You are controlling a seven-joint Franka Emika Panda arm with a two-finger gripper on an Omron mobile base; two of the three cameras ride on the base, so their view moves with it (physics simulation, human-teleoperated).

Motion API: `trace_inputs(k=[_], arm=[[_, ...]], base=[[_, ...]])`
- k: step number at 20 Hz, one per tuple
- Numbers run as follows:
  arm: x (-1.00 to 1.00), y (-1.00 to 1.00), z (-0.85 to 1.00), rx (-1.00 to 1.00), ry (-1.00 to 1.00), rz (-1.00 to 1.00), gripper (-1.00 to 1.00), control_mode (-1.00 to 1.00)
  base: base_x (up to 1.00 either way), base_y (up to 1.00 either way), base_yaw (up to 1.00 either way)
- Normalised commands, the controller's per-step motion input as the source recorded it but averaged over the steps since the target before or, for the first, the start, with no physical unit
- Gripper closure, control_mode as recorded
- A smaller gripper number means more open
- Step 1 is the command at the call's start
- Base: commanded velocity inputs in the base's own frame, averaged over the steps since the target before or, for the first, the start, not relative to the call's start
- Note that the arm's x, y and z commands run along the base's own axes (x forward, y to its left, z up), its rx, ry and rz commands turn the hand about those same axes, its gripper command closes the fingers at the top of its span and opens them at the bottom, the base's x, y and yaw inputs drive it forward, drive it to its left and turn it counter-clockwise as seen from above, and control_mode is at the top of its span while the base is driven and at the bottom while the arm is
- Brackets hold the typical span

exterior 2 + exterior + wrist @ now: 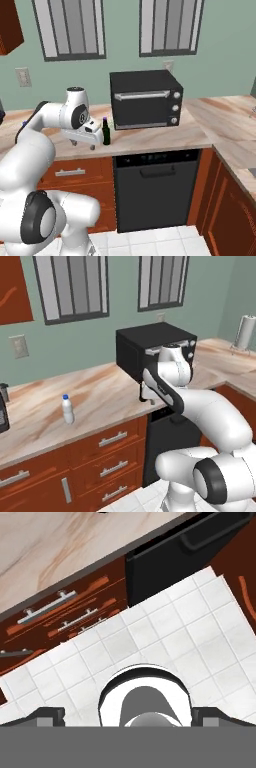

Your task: Place the drinks on the dining counter in a tight cluster.

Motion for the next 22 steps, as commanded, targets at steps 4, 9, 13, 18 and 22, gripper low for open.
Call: trace_inputs(k=[4,9,13,18,22], arm=[[0.00,0.00,0.00,0.00,0.00,0.00,-1.00,1.00],[0.00,0.00,0.00,0.00,0.00,0.00,-1.00,1.00],[0.00,0.00,0.00,0.00,0.00,0.00,-1.00,1.00],[0.00,0.00,0.00,0.00,0.00,0.00,-1.00,1.00],[0.00,0.00,0.00,0.00,0.00,0.00,-1.00,1.00]], base=[[0.40,-0.47,0.19],[0.40,-0.33,0.28],[0.32,-0.26,0.26],[0.42,-0.31,0.25],[0.56,-0.31,0.17]])
